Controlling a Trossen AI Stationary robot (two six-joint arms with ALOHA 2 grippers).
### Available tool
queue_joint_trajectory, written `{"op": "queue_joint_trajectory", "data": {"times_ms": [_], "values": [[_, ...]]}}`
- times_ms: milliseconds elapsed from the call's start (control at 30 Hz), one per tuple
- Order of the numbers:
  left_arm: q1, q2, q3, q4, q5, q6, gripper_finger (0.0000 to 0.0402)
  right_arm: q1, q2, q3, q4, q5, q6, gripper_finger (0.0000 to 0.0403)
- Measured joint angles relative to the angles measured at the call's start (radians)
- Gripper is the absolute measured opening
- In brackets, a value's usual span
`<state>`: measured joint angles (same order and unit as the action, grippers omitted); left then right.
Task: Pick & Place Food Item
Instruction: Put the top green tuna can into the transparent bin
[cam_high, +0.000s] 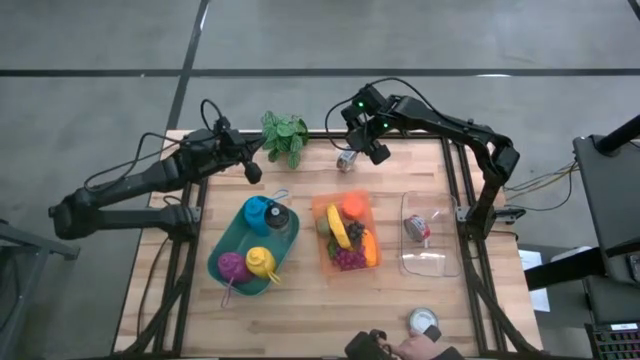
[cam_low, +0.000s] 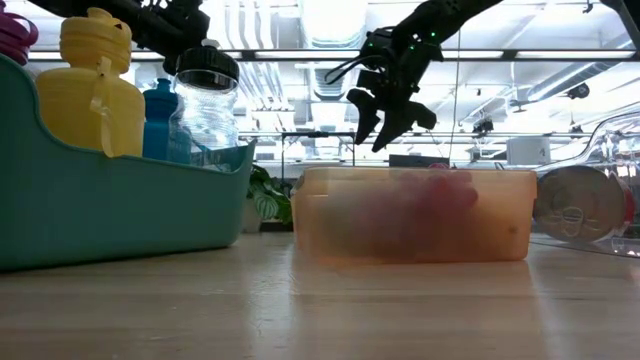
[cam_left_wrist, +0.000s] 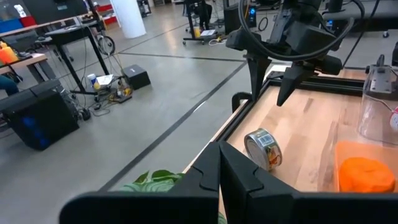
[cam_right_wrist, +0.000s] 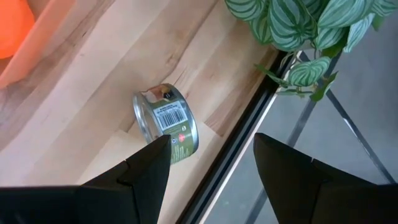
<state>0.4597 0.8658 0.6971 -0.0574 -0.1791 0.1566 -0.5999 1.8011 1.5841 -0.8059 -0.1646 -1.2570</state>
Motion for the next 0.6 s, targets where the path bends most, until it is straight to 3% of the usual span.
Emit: {"op": "queue_joint_trajectory", "data": {"times_ms": [600], "values": [[0.000, 0.000, 0.000, 0.000, 0.000, 0.000, 0.0002, 0.002, 0.000, 0.000, 0.002, -0.003, -0.025, 0.0226]]}}
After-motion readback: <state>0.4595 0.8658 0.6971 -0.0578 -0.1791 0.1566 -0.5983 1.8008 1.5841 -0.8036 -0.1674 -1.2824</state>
